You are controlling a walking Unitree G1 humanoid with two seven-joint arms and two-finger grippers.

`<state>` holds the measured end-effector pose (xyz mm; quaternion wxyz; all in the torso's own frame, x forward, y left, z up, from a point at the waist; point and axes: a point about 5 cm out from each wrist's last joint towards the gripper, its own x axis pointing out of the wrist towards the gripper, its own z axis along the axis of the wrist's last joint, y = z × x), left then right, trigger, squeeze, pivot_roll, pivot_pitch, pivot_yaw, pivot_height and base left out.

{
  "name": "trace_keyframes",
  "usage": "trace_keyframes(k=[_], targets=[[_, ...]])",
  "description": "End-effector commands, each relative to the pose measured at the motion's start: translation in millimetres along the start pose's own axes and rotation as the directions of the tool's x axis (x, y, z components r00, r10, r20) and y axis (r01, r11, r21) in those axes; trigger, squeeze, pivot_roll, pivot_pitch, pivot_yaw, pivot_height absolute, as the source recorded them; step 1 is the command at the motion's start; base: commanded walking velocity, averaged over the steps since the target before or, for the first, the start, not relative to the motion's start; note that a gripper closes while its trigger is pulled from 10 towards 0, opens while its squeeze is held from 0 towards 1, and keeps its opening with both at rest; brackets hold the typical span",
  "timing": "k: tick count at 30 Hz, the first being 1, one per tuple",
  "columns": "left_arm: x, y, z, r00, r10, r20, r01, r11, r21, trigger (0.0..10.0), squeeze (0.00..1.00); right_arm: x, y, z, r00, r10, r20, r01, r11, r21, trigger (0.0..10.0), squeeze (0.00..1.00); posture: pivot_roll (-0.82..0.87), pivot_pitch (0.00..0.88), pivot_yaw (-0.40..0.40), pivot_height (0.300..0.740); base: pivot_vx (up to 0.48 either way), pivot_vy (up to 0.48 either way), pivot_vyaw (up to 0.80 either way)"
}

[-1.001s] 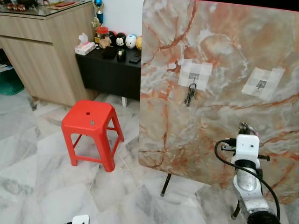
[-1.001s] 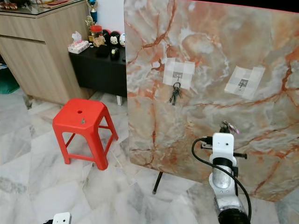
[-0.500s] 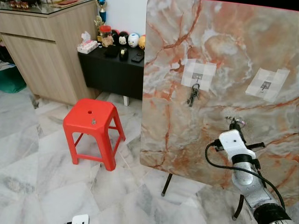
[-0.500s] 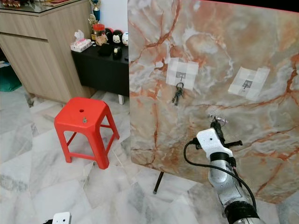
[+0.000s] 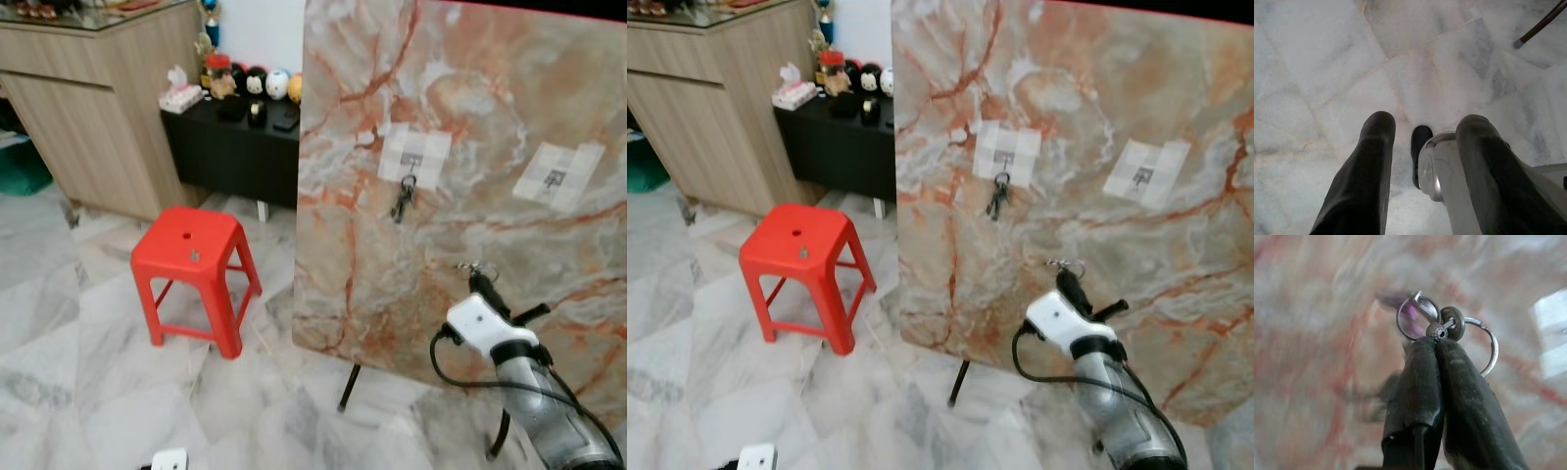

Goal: Hang keys on a hook

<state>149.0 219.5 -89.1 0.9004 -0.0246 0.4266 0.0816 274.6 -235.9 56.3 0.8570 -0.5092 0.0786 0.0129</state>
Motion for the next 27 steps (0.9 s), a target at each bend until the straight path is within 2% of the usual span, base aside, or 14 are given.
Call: trace_keyframes(k=[1,2,5,8,10,14,15,16,17,18,20,23,24,27], targets=[[-0.9,0.3,-5,1.000,-0.004,-0.028,0.004,1.000,0.001,10.0,0.00,-5.1,-6.1,-24,0.994,0.007,-0.111,-0.022,0.991,-0.129,10.0,0.00,0.04,0.000,-0.065,0.718,0.000,0.000,0.00],[-0.9,0.5,-5,1.000,-0.002,-0.026,0.002,1.000,-0.002,10.0,0.00,-7.1,-11.0,-32,0.990,-0.023,-0.136,-0.002,0.983,-0.181,10.0,0.00,0.04,0.000,-0.064,0.718,0.000,0.000,0.00],[-0.9,0.9,-4,1.000,-0.003,-0.026,0.003,1.000,0.000,10.0,0.00,-3.3,-24.4,-33,0.988,-0.078,-0.136,0.042,0.967,-0.251,10.0,0.00,0.03,0.000,-0.060,0.718,0.000,0.000,0.00],[-0.7,0.8,-4,1.000,-0.004,-0.026,0.004,1.000,0.003,10.0,0.00,4.0,-39.7,-19,0.990,-0.128,-0.062,0.099,0.934,-0.343,10.0,0.00,0.03,0.000,-0.060,0.718,0.000,0.000,0.00],[-0.7,0.7,-4,1.000,-0.004,-0.025,0.004,1.000,0.002,10.0,0.00,12.0,-49.7,1,0.985,-0.168,0.046,0.173,0.914,-0.366,10.0,0.00,0.03,0.000,-0.062,0.718,0.000,0.000,0.00],[-0.6,0.3,-4,1.000,-0.004,-0.024,0.004,1.000,0.002,10.0,0.00,15.1,-52.7,11,0.977,-0.200,0.071,0.212,0.917,-0.338,10.0,0.00,0.04,0.000,-0.067,0.718,0.000,0.000,0.00],[-0.6,0.2,-4,1.000,-0.004,-0.024,0.004,1.000,0.001,10.0,0.00,16.3,-51.6,10,0.978,-0.209,0.026,0.209,0.943,-0.261,10.0,0.00,0.04,0.000,-0.068,0.718,0.000,0.000,0.00],[-0.6,0.0,-4,1.000,-0.003,-0.023,0.003,1.000,0.000,10.0,0.00,17.9,-46.7,3,0.977,-0.194,-0.089,0.185,0.978,-0.094,10.0,0.00,0.04,0.000,-0.072,0.718,0.000,0.000,0.00],[-0.6,0.0,-4,1.000,-0.003,-0.023,0.003,1.000,0.000,10.0,0.00,17.9,-46.7,3,0.977,-0.194,-0.089,0.185,0.978,-0.094,10.0,0.00,0.04,0.000,-0.072,0.718,0.000,0.000,0.00],[-0.7,-0.5,-4,1.000,-0.002,-0.024,0.002,1.000,-0.002,10.0,0.00,17.4,-46.5,-8,0.957,-0.218,-0.193,0.215,0.976,-0.037,10.0,0.00,0.05,0.000,-0.075,0.718,0.000,0.000,0.00],[-0.7,-0.4,-4,1.000,-0.001,-0.024,0.001,1.000,-0.003,10.0,0.00,19.2,-54.8,4,0.961,-0.269,-0.059,0.244,0.931,-0.271,10.0,0.00,0.05,0.000,-0.072,0.718,0.000,0.000,0.00],[-0.8,-0.3,-4,1.000,0.000,-0.025,0.000,1.000,-0.003,10.0,0.00,20.5,-57.4,11,0.957,-0.288,-0.036,0.274,0.937,-0.218,10.0,0.00,0.04,0.000,-0.072,0.718,0.000,0.000,0.00],[-0.8,-0.3,-5,1.000,0.000,-0.026,0.000,1.000,0.000,10.0,0.00,21.6,-57.0,11,0.956,-0.288,-0.059,0.277,0.950,-0.141,10.0,0.00,0.04,0.000,-0.073,0.718,0.000,0.000,0.00],[-1.0,0.0,-5,1.000,0.002,-0.026,-0.002,1.000,0.001,10.0,0.00,23.4,-59.1,23,0.949,-0.313,0.040,0.315,0.933,-0.175,10.0,0.00,0.05,0.000,-0.075,0.718,0.000,0.000,0.00]])
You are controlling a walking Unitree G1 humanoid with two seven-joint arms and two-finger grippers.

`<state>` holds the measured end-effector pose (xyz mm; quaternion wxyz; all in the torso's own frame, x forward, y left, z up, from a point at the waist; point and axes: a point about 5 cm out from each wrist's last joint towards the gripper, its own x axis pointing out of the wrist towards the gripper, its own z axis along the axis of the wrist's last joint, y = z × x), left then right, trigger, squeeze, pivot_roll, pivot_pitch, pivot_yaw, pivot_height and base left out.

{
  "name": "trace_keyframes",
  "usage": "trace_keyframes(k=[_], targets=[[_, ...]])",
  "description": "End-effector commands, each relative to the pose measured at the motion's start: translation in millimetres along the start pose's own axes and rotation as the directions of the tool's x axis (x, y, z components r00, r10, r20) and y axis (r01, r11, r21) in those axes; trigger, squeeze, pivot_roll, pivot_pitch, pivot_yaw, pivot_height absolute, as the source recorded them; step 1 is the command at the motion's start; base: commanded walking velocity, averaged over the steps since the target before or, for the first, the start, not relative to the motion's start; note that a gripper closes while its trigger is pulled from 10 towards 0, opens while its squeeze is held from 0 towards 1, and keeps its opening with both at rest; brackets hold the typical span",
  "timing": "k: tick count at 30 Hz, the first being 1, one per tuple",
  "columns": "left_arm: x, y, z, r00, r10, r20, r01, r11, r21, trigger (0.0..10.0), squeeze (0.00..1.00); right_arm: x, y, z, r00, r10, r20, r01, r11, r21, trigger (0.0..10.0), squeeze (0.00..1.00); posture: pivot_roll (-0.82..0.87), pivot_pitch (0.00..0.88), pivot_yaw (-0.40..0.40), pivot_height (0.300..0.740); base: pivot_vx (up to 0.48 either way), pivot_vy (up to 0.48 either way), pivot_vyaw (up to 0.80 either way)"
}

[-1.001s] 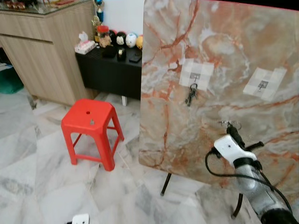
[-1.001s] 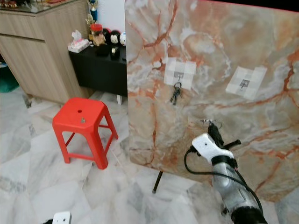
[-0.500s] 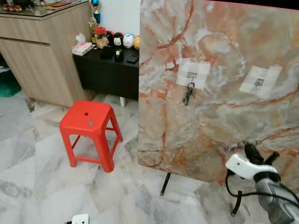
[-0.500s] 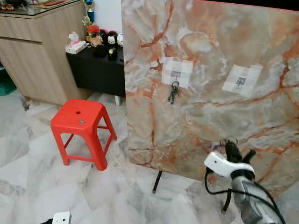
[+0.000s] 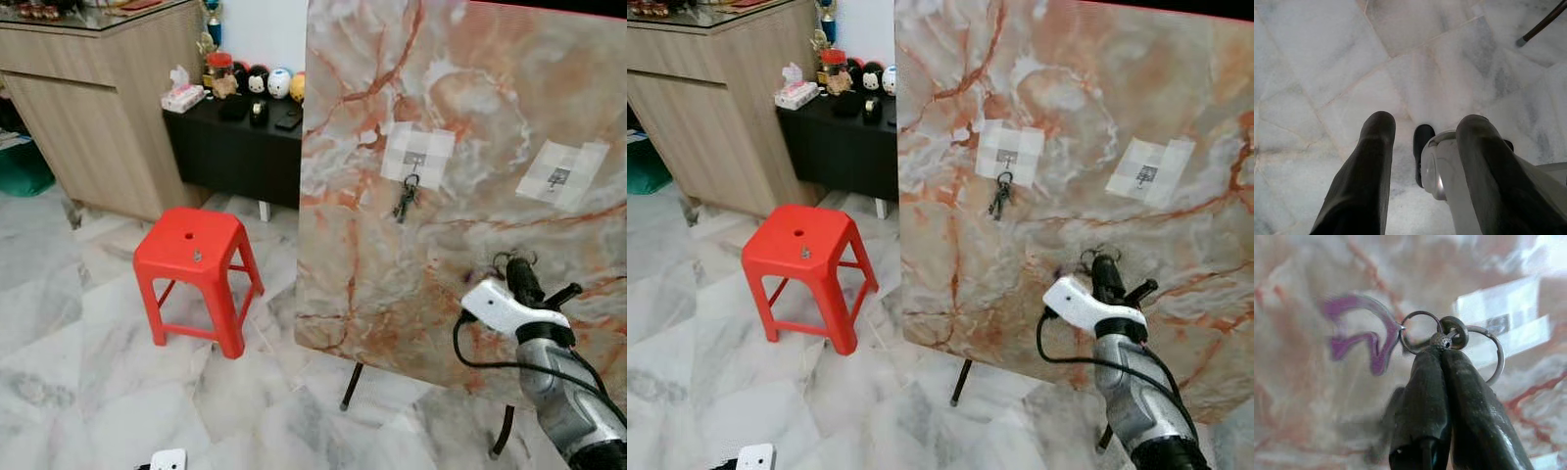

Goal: Hang keys on a hook

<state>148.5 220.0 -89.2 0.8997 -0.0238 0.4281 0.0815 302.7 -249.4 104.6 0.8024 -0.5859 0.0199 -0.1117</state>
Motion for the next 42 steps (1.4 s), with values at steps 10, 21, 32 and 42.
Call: trace_keyframes(k=[10,21,32,42], targets=[[-1.0,-0.5,-5,1.000,0.001,-0.019,-0.001,1.000,0.000,10.0,0.00,5.5,-6.5,12,0.998,-0.061,0.003,0.060,0.992,0.110,10.0,0.00,0.05,0.000,-0.076,0.718,0.000,0.000,0.00],[-0.9,-0.5,-4,1.000,0.004,-0.019,-0.005,1.000,-0.005,10.0,0.00,10.9,-5.3,27,0.996,-0.089,0.028,0.077,0.954,0.288,10.0,0.00,0.06,0.000,-0.077,0.718,0.000,0.000,0.00],[-1.0,-0.3,-4,1.000,0.010,-0.014,-0.011,1.000,-0.014,10.0,0.00,11.1,4.3,22,0.999,-0.041,-0.031,0.049,0.933,0.356,10.0,0.00,0.05,0.000,-0.077,0.718,0.000,0.000,0.00],[-1.1,-1.0,-5,1.000,0.011,-0.016,-0.011,1.000,-0.021,10.0,0.00,14.7,1.8,18,0.993,-0.048,-0.108,0.095,0.866,0.491,10.0,0.00,0.05,0.000,-0.084,0.718,0.000,0.000,0.00]])
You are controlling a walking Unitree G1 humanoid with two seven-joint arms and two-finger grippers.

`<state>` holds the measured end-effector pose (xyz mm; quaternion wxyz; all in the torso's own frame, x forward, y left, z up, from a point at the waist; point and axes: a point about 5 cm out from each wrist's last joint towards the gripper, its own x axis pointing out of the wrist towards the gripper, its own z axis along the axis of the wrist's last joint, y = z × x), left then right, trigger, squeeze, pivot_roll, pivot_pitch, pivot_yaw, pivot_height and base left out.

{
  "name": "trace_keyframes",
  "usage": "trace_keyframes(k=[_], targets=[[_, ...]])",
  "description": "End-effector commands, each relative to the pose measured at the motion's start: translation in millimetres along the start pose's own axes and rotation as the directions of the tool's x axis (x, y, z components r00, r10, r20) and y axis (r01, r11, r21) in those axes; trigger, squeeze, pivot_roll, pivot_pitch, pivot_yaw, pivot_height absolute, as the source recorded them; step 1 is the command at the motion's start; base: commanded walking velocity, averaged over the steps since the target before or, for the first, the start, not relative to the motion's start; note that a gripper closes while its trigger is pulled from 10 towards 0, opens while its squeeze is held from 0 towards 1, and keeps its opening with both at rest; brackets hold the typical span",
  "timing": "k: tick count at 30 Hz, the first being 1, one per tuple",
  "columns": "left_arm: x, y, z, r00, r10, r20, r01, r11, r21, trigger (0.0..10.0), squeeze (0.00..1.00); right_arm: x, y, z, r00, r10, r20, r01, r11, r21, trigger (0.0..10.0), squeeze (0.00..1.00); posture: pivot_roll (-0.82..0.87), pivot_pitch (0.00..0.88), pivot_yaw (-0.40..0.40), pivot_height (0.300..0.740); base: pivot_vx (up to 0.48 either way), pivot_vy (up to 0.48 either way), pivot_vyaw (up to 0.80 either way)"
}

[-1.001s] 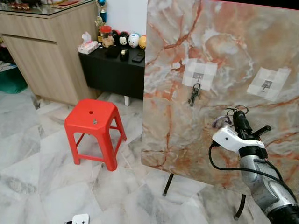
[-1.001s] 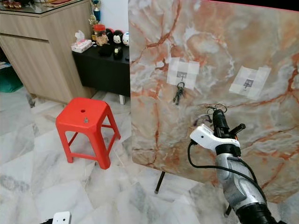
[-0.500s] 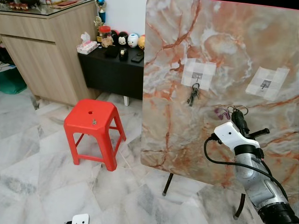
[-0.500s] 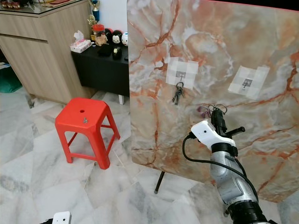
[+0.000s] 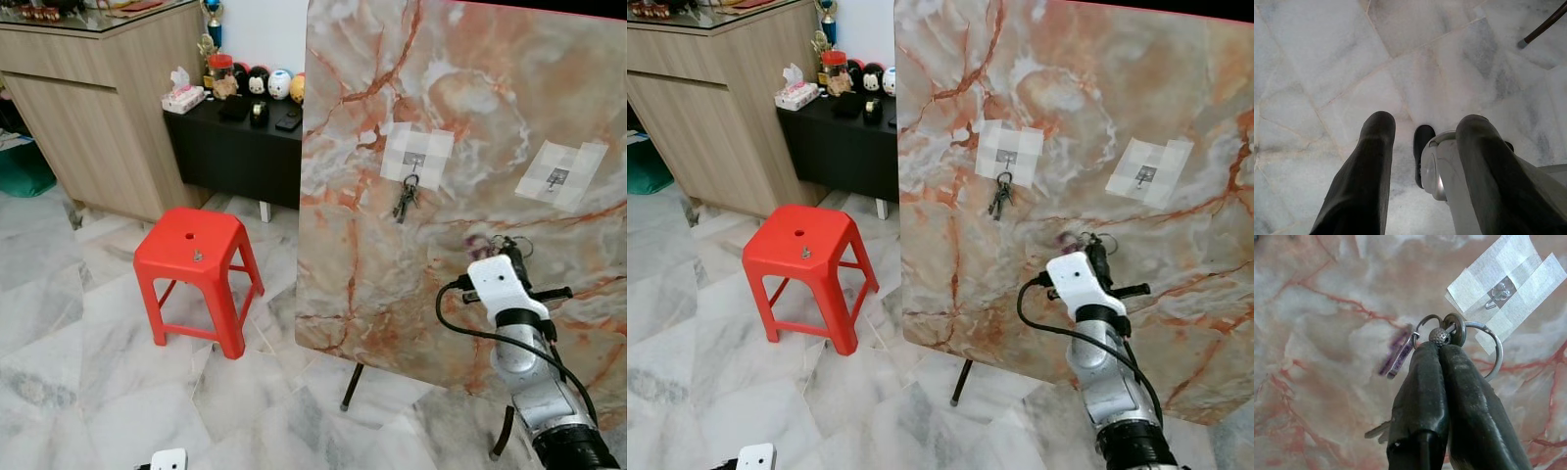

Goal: Hang keys on a hook

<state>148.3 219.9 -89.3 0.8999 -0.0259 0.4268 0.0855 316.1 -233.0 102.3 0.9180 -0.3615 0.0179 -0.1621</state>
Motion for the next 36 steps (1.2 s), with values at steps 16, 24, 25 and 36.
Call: trace_keyframes(k=[16,24,25,36], targets=[[-1.2,-1.8,-5.4,1.000,0.000,-0.018,-0.001,1.000,-0.022,10.0,0.00,5.2,-6.3,3.1,0.999,-0.034,0.010,0.034,0.999,0.024,10.0,0.00,0.06,0.000,-0.088,0.718,0.000,0.000,0.00],[-1.2,-1.8,-5.2,1.000,0.001,-0.017,-0.001,1.000,-0.020,10.0,0.00,7.1,-8.7,4.3,0.999,-0.050,0.011,0.050,0.998,0.036,10.0,0.00,0.06,0.000,-0.085,0.718,0.000,0.000,0.00],[-1.2,-1.9,-5.3,1.000,0.001,-0.016,-0.001,1.000,-0.021,10.0,0.00,6.9,-8.8,4.2,0.999,-0.051,0.012,0.050,0.998,0.041,10.0,0.00,0.05,0.000,-0.084,0.718,0.000,0.000,0.00],[-1.4,-2.5,-6.0,1.000,-0.004,-0.017,0.004,1.000,-0.016,10.0,0.00,6.8,-9.8,1.4,0.997,-0.076,-0.022,0.077,0.991,0.109,10.0,0.00,0.06,0.000,-0.084,0.718,0.000,0.000,0.00]])
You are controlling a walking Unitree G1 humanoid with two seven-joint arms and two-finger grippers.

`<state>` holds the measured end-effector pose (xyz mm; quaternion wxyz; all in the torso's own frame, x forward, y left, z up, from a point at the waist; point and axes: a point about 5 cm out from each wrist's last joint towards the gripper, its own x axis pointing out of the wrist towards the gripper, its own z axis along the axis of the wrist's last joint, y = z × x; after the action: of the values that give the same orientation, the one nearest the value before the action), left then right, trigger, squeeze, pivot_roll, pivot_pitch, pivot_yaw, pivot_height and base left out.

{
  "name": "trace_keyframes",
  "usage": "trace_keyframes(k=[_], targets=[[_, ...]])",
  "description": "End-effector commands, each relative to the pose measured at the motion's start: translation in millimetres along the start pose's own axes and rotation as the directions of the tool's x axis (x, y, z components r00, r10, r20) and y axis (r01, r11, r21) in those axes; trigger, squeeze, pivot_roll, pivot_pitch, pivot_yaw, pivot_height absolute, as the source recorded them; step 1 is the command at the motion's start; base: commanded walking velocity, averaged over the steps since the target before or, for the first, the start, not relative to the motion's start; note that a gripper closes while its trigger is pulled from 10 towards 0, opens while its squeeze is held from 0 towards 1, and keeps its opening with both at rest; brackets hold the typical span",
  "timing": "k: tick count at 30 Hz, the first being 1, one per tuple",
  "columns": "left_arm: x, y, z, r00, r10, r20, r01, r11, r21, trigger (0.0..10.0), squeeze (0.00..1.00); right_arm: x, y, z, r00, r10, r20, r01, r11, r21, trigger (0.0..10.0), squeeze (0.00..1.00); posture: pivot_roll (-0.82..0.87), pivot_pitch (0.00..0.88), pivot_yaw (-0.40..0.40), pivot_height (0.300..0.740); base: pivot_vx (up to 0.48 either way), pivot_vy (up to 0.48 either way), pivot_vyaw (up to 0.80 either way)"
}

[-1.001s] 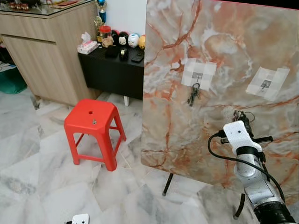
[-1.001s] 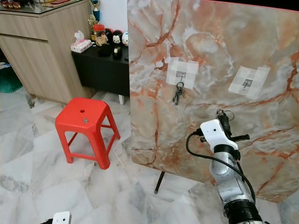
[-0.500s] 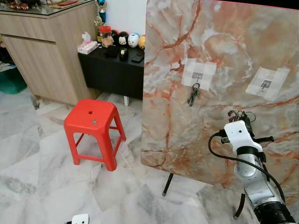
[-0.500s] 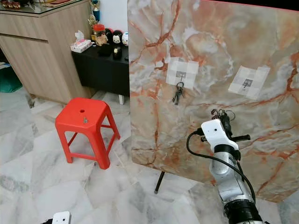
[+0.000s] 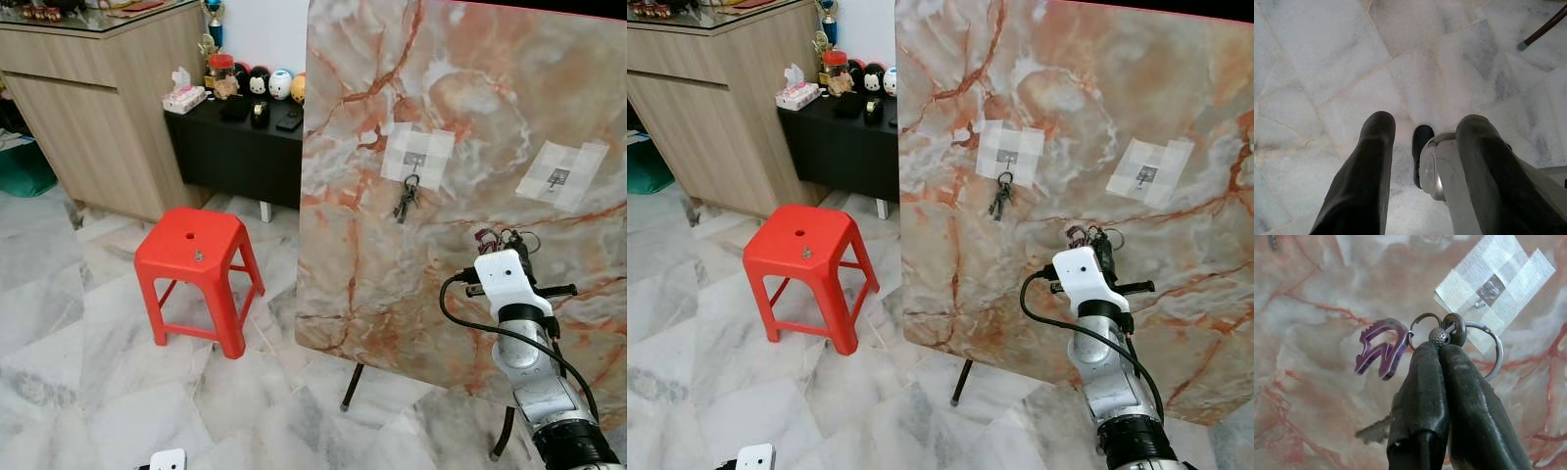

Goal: Hang keys on a hook

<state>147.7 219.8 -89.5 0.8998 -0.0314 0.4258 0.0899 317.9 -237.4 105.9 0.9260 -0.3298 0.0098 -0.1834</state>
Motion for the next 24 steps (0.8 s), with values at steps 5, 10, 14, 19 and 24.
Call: trace_keyframes(k=[5,10,14,19,24], targets=[[-1.4,-2.5,-5.8,1.000,-0.008,-0.018,0.008,1.000,0.000,10.0,0.00,4.2,-6.8,-4.5,0.994,-0.069,-0.085,0.082,0.984,0.156,10.0,0.00,0.06,0.000,-0.084,0.718,0.049,0.000,0.00],[-1.4,-2.6,-5.9,1.000,-0.009,-0.017,0.009,1.000,0.001,10.0,0.00,5.7,-10.8,-7.0,0.990,-0.089,-0.110,0.109,0.975,0.192,10.0,0.00,0.06,0.000,-0.084,0.718,0.249,0.000,0.00],[-1.3,-2.6,-5.4,1.000,-0.009,-0.016,0.009,1.000,0.000,10.0,0.00,7.0,-12.0,-4.8,0.992,-0.085,-0.089,0.099,0.980,0.170,10.0,0.00,0.05,0.000,-0.088,0.718,0.251,0.000,0.00],[-1.1,-3.0,-5.2,1.000,-0.009,-0.016,0.009,1.000,-0.004,10.0,0.00,7.1,-11.0,-0.3,0.995,-0.079,-0.055,0.087,0.985,0.148,10.0,0.00,0.06,0.000,-0.090,0.718,0.252,0.000,0.00],[-1.1,-3.4,-5.2,1.000,-0.007,-0.015,0.007,1.000,-0.010,10.0,0.00,7.5,-10.5,0.4,0.995,-0.080,-0.057,0.089,0.983,0.160,10.0,0.00,0.06,0.000,-0.093,0.718,0.259,0.000,0.00]])
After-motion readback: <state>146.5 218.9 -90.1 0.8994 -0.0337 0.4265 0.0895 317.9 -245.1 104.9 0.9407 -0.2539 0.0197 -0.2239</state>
